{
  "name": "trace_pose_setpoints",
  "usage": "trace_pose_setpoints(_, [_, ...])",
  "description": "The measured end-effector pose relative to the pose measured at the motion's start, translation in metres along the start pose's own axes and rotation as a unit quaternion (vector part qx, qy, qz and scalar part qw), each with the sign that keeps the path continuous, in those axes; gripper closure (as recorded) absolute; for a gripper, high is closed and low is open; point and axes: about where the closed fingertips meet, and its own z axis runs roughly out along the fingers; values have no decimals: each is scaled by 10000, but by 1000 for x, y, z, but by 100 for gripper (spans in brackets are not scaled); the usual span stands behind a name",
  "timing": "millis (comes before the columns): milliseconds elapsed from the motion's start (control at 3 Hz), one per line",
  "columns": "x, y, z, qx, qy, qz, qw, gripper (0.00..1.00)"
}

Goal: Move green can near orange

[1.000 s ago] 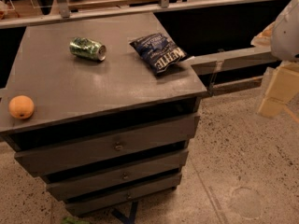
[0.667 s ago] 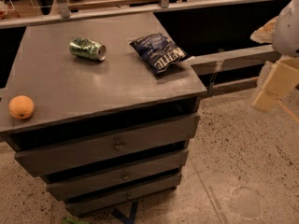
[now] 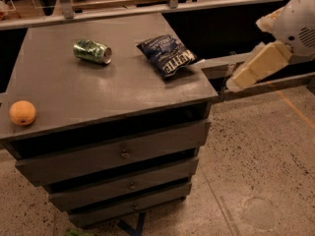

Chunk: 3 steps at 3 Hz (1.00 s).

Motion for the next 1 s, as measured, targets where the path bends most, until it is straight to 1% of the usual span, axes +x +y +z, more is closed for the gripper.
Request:
trace_pose_setpoints(333, [-29,-16,22,313,-406,456,9976,0])
trace_pose_setpoints(667, [-36,-22,22,441,-520,621,9957,0])
trace_pose_setpoints(1000, [-36,-22,22,440,-521,620,9957,0])
